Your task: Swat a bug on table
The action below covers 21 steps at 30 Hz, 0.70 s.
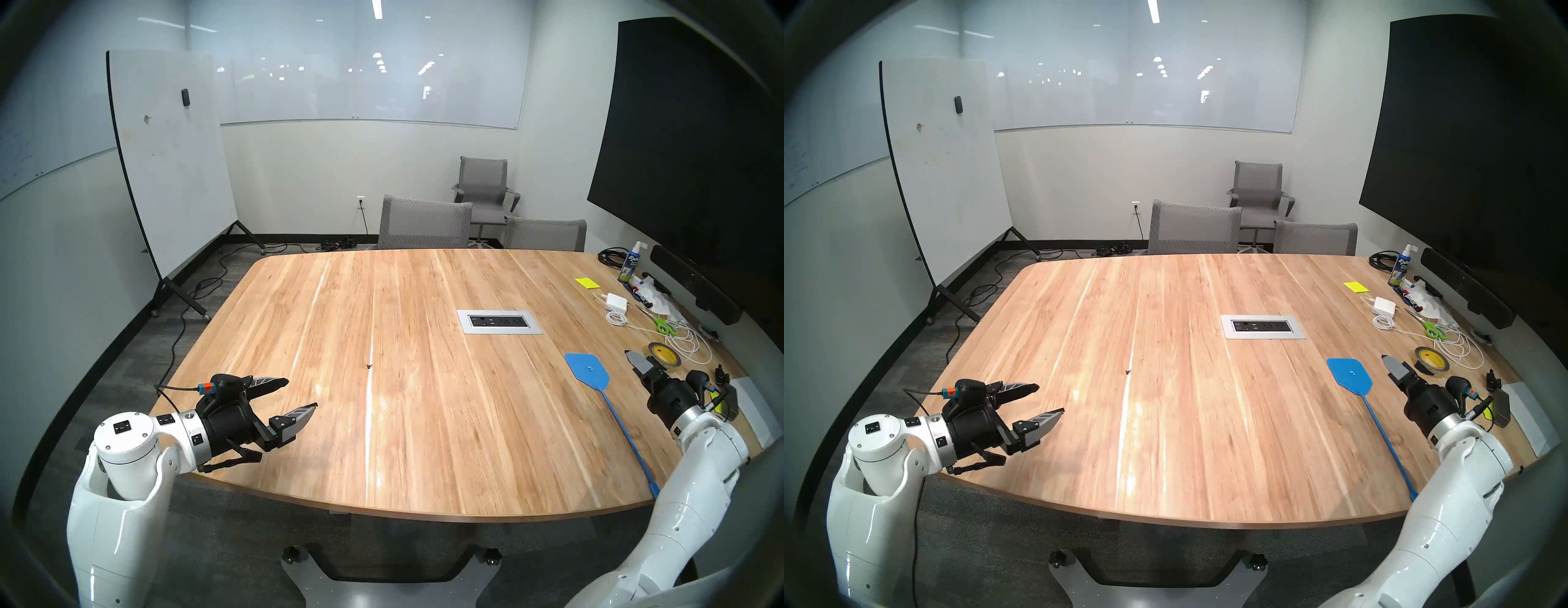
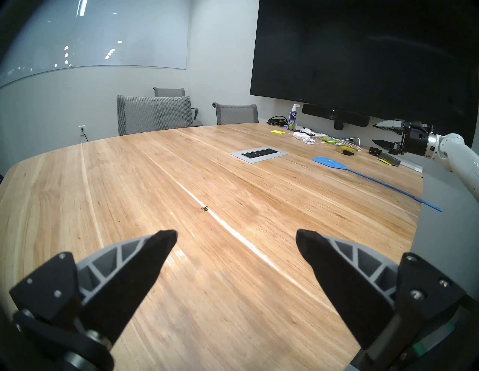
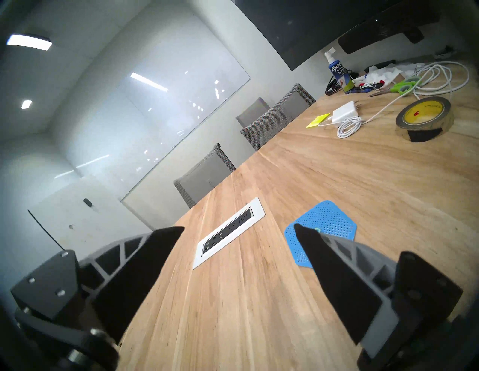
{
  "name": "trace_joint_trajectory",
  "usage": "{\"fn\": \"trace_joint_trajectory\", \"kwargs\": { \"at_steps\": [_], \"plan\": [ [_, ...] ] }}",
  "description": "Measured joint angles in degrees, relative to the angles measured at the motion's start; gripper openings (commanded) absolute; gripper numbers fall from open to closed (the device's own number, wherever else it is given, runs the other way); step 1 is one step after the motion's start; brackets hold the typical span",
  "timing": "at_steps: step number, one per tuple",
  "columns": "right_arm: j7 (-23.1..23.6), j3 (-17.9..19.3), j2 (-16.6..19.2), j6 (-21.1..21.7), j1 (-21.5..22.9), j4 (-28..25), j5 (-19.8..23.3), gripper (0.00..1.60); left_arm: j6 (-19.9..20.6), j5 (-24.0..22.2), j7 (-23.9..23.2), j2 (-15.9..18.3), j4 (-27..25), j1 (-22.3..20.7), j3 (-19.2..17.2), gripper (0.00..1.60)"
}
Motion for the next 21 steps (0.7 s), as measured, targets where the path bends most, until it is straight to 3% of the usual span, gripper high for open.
{"fn": "trace_joint_trajectory", "kwargs": {
  "at_steps": [21],
  "plan": [
    [7.3,4.8,1.1,-0.7,-7.1,-1.8,0.5,1.6,0.0,0.1,-0.1,-0.1,0.0,0.0,-0.1,1.6]
  ]
}}
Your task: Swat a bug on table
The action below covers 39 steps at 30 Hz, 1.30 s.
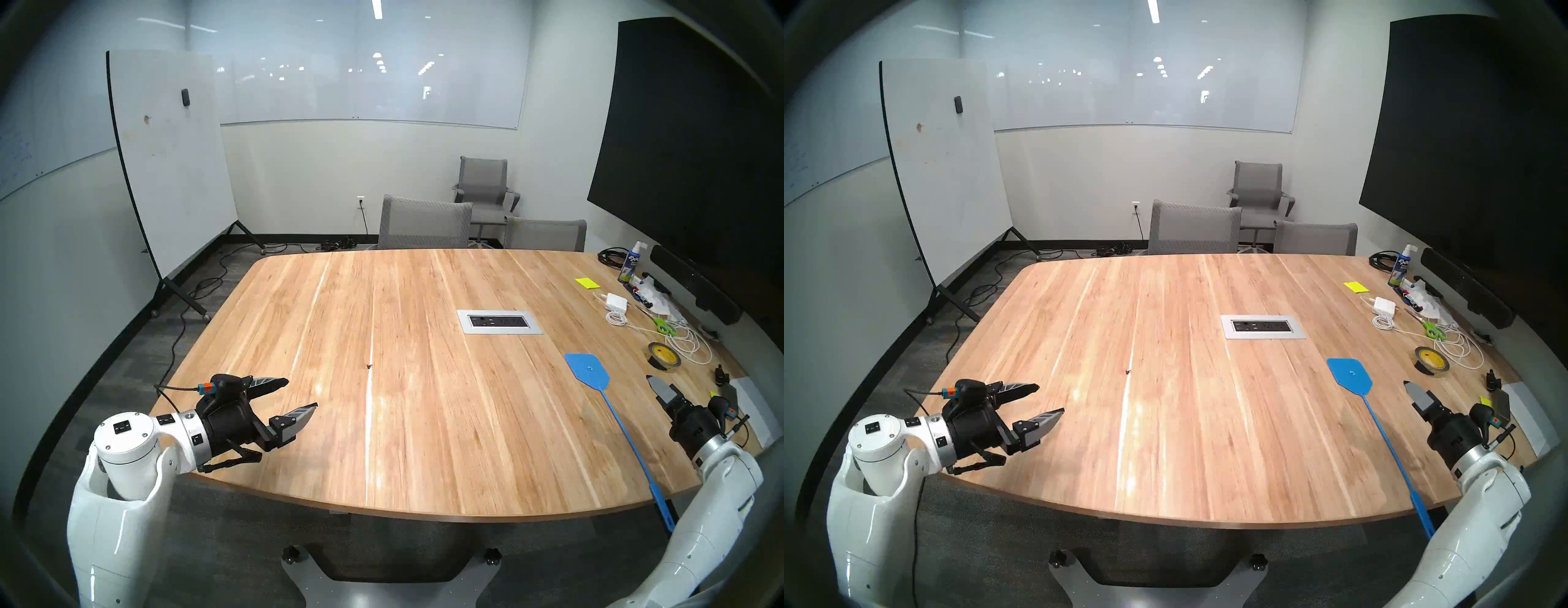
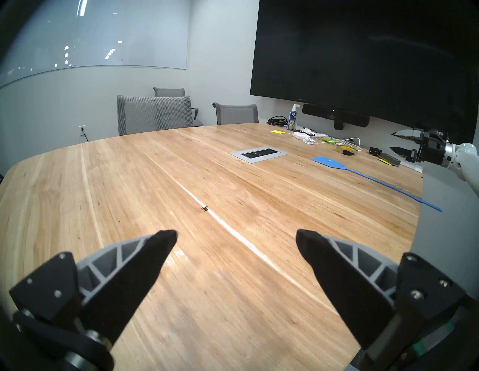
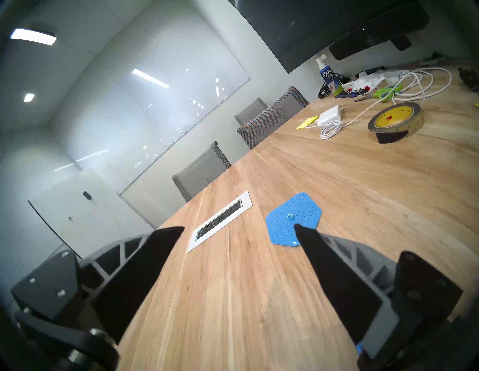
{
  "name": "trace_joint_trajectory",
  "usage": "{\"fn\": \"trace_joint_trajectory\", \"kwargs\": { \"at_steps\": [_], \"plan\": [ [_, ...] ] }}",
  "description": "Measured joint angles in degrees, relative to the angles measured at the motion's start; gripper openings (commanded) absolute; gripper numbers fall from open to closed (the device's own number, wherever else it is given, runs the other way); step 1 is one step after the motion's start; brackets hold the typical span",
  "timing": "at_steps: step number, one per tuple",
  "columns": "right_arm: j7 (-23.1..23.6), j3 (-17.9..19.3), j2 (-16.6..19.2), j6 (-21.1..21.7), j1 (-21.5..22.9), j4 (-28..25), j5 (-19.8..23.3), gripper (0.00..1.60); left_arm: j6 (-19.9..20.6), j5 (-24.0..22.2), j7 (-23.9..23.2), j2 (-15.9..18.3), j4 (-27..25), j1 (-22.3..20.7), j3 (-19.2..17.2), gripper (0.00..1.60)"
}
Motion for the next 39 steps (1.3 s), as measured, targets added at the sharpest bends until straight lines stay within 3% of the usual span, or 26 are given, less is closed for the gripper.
{"fn": "trace_joint_trajectory", "kwargs": {
  "at_steps": [13,24,39],
  "plan": [
    [1.8,2.2,0.8,1.2,-2.4,0.1,0.0,1.6,0.0,0.0,0.0,0.0,0.0,0.0,0.0,1.6],
    [0.0,5.6,1.8,3.3,-5.8,0.0,1.2,1.6,0.0,0.1,-0.1,-0.1,0.0,0.0,0.0,1.6],
    [-1.0,9.3,2.8,4.1,-12.6,0.2,9.5,1.6,0.0,0.2,-0.2,-0.1,0.0,-0.1,-0.1,1.6]
  ]
}}
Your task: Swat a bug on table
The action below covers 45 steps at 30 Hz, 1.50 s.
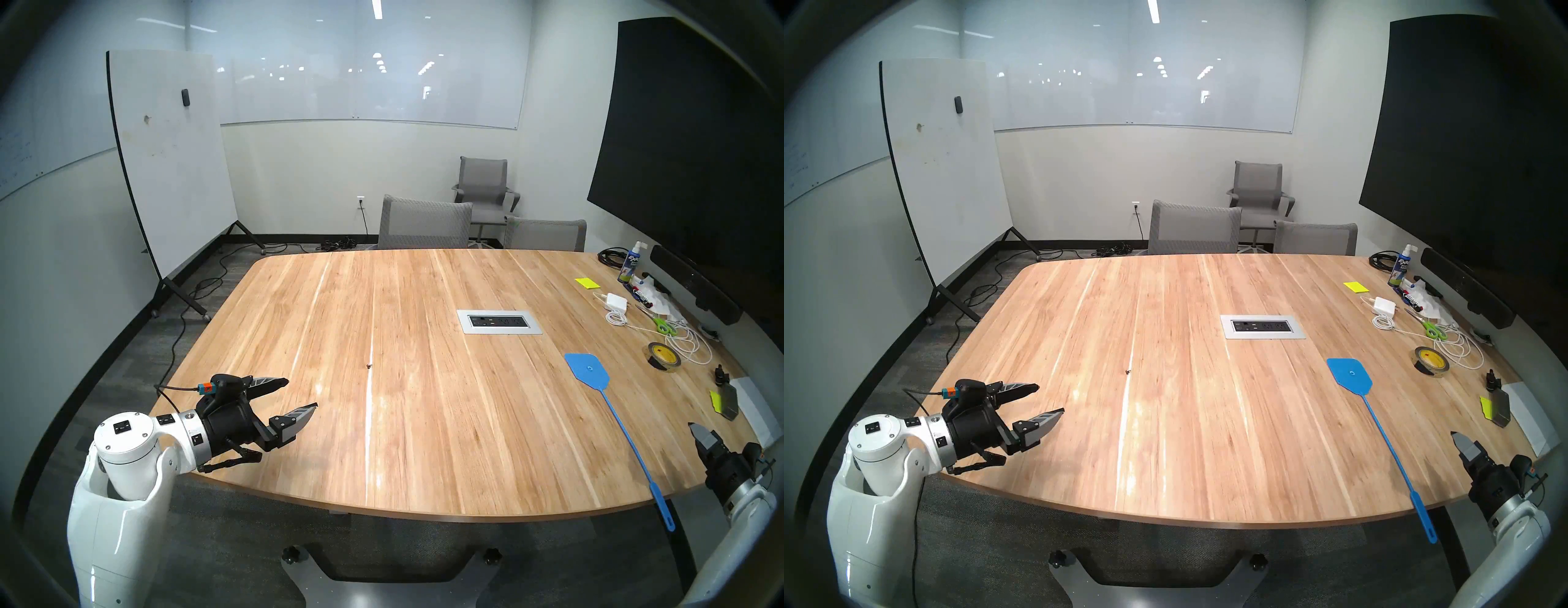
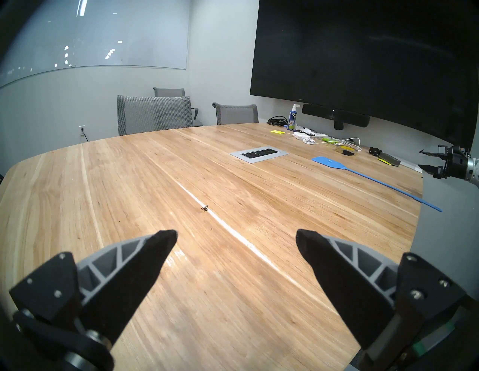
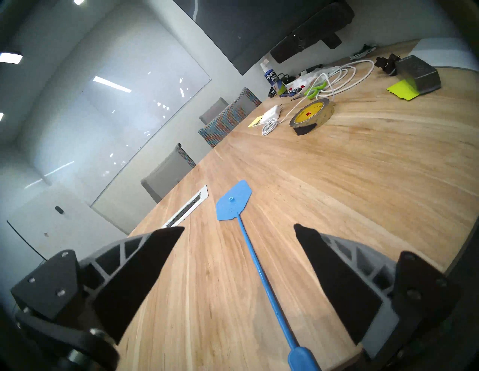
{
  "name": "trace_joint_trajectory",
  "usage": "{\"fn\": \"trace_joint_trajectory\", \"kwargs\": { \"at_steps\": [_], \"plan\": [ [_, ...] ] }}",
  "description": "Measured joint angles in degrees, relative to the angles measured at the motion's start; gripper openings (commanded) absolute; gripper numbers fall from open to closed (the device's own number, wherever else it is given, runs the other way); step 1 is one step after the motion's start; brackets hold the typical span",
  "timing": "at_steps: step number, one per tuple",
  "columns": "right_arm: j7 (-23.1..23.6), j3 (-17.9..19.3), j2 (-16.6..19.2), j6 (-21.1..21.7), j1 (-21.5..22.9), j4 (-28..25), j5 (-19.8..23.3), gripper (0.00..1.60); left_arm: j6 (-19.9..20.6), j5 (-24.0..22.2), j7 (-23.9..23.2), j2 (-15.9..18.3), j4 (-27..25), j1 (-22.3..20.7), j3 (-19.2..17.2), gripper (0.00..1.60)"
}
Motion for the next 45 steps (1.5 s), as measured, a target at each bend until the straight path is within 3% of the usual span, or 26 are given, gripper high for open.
{"fn": "trace_joint_trajectory", "kwargs": {
  "at_steps": [16,28,36,45],
  "plan": [
    [3.2,2.1,3.4,-3.4,-10.2,7.4,9.8,1.6,0.0,0.1,-0.1,-0.1,0.0,-0.1,0.0,1.6],
    [8.1,2.1,4.2,-8.2,-17.9,7.1,14.1,1.6,0.0,0.1,-0.2,-0.1,0.0,-0.1,0.0,1.6],
    [10.7,1.9,4.1,-10.7,-22.0,6.4,15.2,1.6,0.0,0.2,-0.2,-0.2,0.0,-0.1,-0.1,1.6],
    [11.8,-2.0,4.7,-11.6,-26.0,6.9,14.5,1.6,0.0,0.2,-0.2,-0.2,0.0,-0.1,-0.1,1.6]
  ]
}}
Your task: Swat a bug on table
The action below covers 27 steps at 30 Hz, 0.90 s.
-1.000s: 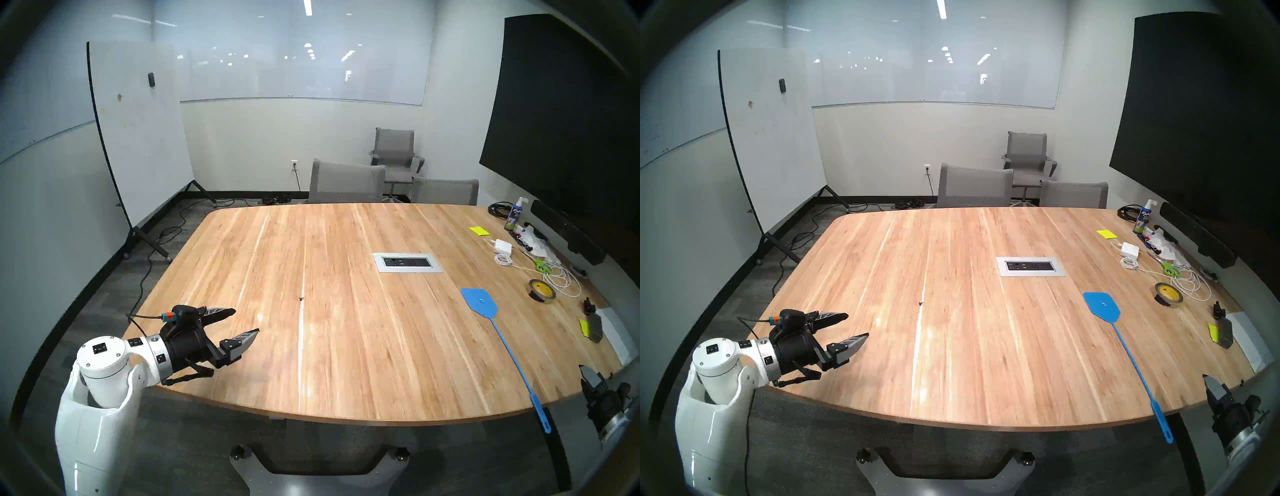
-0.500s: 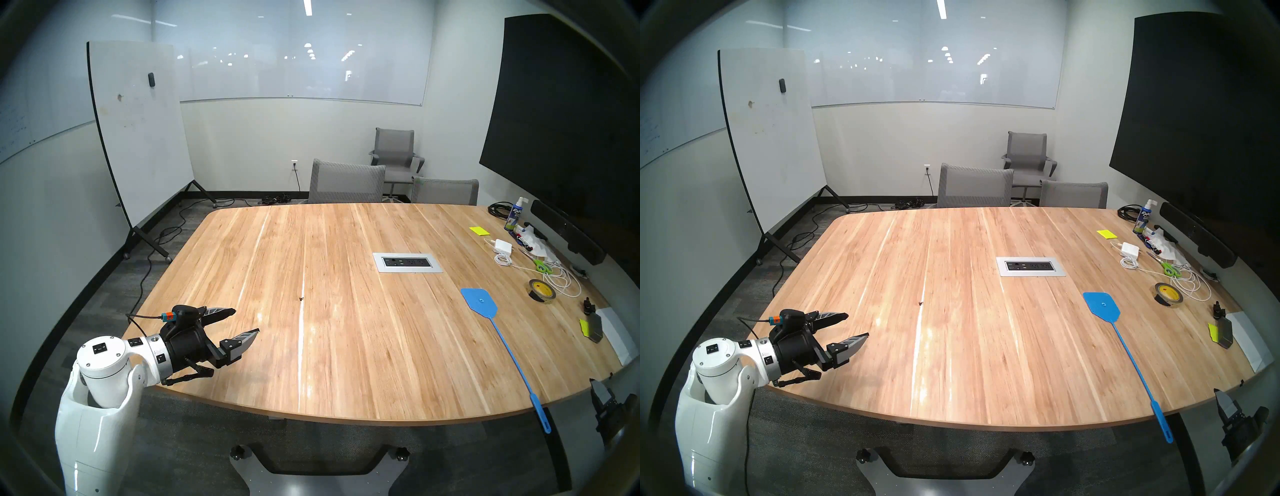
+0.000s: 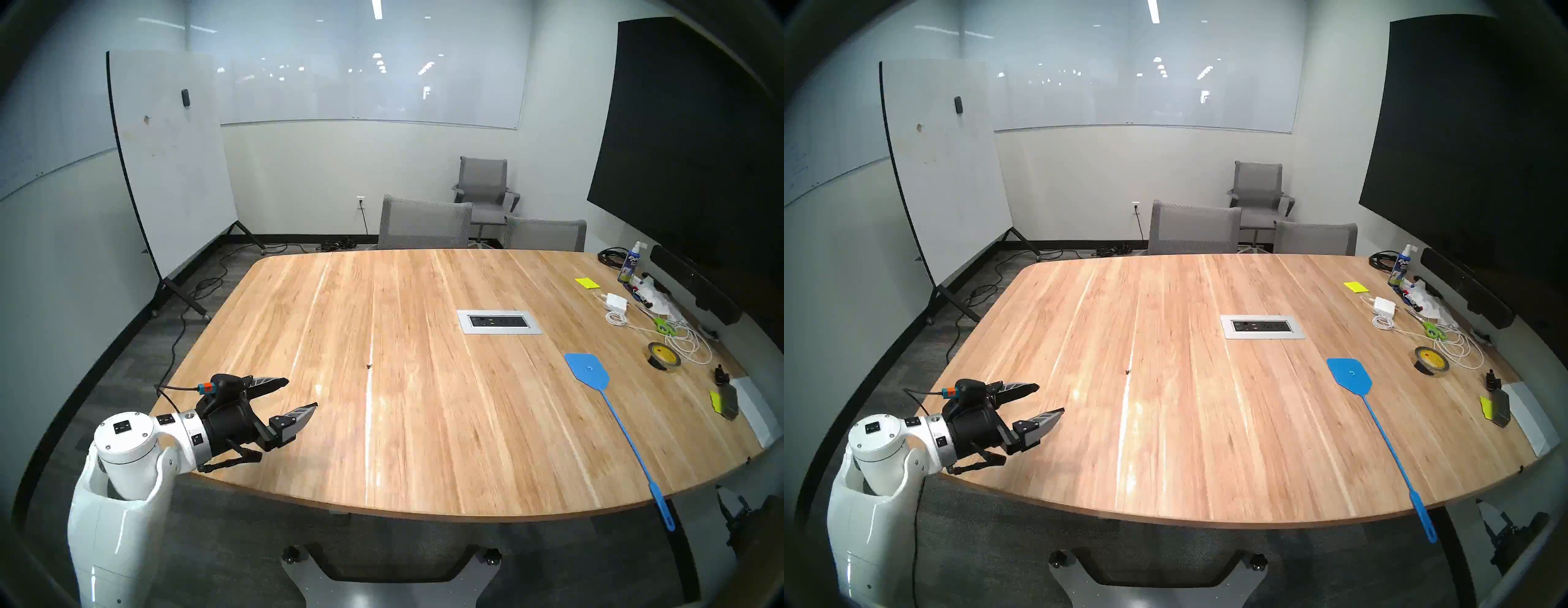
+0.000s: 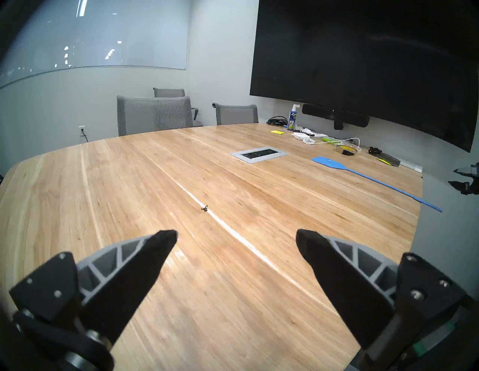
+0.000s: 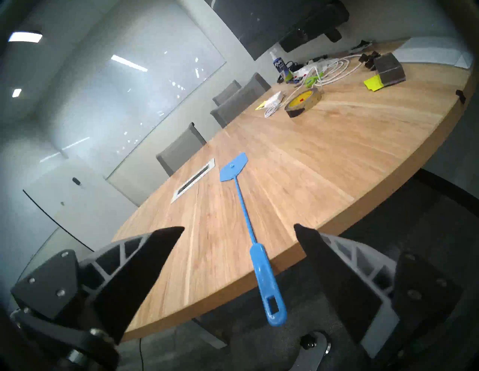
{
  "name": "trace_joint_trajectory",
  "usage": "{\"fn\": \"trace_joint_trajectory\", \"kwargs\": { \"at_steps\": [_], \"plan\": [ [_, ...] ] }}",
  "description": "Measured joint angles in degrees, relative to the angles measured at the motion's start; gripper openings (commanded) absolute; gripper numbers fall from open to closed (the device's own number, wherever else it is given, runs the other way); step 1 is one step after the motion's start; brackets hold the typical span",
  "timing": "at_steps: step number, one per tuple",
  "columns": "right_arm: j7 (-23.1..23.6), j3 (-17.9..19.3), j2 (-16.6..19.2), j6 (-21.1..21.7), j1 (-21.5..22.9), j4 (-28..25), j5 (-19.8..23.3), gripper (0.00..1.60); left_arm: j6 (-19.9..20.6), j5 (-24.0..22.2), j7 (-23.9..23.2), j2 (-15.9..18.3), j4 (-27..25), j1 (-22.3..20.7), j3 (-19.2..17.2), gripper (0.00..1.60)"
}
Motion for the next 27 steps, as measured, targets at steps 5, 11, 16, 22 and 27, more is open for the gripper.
{"fn": "trace_joint_trajectory", "kwargs": {
  "at_steps": [5,11,16,22,27],
  "plan": [
    [0.1,-1.4,0.5,0.0,-1.3,0.3,-0.3,1.6,0.0,0.0,0.0,0.0,0.0,0.0,0.0,1.6],
    [0.1,-2.5,0.8,0.0,-2.8,0.3,-0.3,1.6,0.0,0.0,0.0,-0.1,0.0,0.0,0.0,1.6],
    [0.1,-2.6,0.8,0.0,-4.2,-0.2,-0.2,1.6,0.0,0.1,0.0,-0.1,0.0,0.0,0.0,1.6],
    [0.6,-2.2,0.2,-0.6,-6.3,-1.7,0.2,1.6,0.0,0.1,-0.1,-0.1,0.0,0.0,-0.1,1.6],
    [0.8,-2.1,-0.5,-0.8,-7.5,-2.3,0.3,1.6,0.0,0.1,-0.1,-0.1,0.0,0.0,-0.1,1.6]
  ]
}}
